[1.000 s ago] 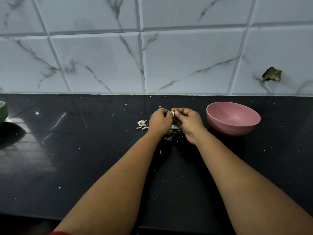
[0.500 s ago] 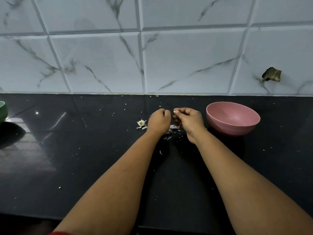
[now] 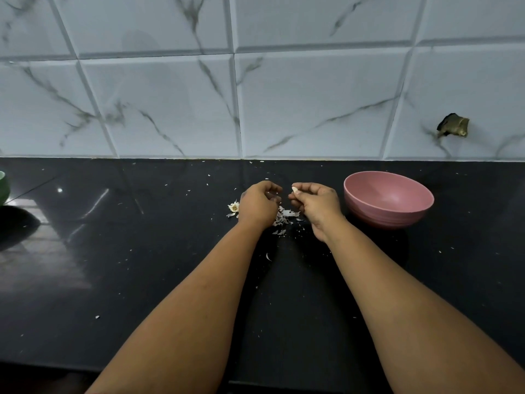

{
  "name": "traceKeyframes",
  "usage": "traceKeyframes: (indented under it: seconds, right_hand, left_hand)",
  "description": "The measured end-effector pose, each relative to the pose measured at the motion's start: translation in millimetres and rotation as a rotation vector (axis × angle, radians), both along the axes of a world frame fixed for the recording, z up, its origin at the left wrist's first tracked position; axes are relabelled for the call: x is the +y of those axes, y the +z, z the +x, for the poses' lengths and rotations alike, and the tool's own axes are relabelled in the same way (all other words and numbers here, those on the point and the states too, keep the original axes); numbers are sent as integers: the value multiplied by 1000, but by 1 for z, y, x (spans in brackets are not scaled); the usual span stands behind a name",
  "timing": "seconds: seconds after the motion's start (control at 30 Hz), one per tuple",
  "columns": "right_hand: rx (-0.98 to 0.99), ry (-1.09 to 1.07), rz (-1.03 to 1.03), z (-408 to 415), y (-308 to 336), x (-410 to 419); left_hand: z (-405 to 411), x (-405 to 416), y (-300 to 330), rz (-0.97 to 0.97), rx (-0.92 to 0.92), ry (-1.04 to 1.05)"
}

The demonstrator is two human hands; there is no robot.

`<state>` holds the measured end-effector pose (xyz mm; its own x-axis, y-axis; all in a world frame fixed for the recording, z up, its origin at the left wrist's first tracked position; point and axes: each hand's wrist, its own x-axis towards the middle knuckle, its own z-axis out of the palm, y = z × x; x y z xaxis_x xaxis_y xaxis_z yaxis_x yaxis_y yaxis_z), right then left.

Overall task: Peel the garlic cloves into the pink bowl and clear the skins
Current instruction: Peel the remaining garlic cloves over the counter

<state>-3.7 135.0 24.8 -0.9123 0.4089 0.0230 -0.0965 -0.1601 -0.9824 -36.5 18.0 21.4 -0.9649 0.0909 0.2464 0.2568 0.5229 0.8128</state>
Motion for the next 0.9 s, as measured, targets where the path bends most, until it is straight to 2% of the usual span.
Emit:
traceKeyframes:
  seconds: [0.17,0.43,0.7,0.9]
  right_hand:
    - [-29,15,-53,-5,-2,-1]
    - [-3,20,-103,-2,0,0]
    - [2,-7,-10,-2,-4,2]
    - [-9,-34,-30,-5,-2,1]
  left_hand:
    - [1,2,0,10,12,-49]
    - [0,-2,2,100,40,61]
    - [-1,0,3,180,15,75]
    - [-1,4,2,106,-2,20]
